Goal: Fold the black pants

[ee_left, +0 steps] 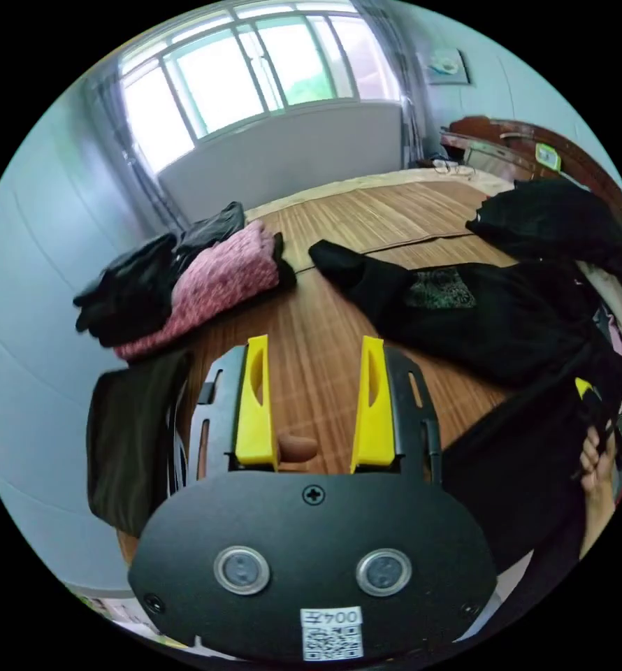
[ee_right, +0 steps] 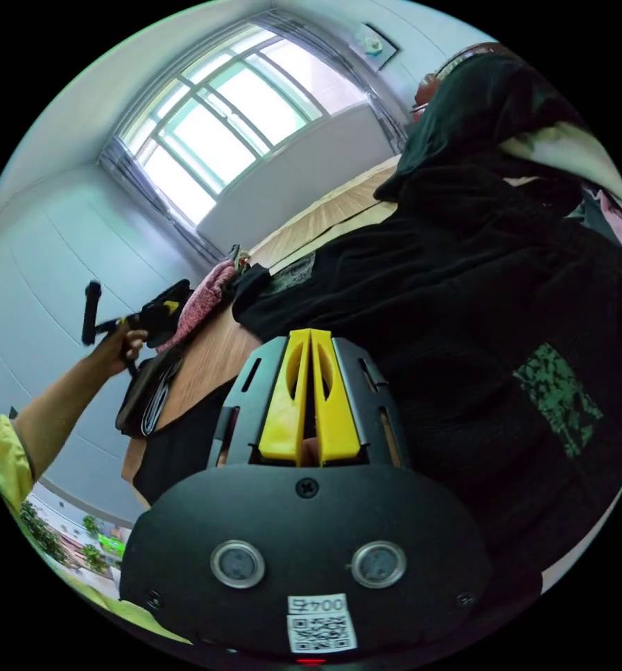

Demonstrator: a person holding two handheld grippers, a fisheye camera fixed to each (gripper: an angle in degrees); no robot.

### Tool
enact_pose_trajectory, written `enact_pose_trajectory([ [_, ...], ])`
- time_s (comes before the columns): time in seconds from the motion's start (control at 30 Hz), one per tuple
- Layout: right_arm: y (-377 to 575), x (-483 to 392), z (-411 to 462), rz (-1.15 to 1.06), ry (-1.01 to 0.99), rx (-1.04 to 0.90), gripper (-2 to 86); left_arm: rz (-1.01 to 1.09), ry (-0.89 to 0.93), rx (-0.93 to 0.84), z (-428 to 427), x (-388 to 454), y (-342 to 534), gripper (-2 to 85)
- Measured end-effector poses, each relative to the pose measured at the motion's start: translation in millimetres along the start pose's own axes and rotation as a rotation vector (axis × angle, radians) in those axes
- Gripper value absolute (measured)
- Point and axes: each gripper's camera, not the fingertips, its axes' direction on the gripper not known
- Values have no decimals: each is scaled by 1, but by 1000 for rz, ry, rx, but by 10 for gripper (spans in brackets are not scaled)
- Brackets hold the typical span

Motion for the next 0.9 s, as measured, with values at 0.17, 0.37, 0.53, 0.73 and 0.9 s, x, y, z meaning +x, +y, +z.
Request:
enact_pose_trajectory([
  [0.17,1,36,30,79,-130,-72,-7,213,-88,-91,63,108,-107,182],
  [0.37,13,47,38,80,-207,-95,-7,416,-244,-234,147,184,-145,177],
  [0.53,22,53,34,77,-211,-81,-7,278,-276,-212,154,157,-158,50],
  [0.73,36,52,30,68,-205,-65,-7,-117,17,108,48,49,-129,27],
  [0.9,52,43,16,28,-221,-9,-6,-338,275,285,-50,-19,-42,29],
])
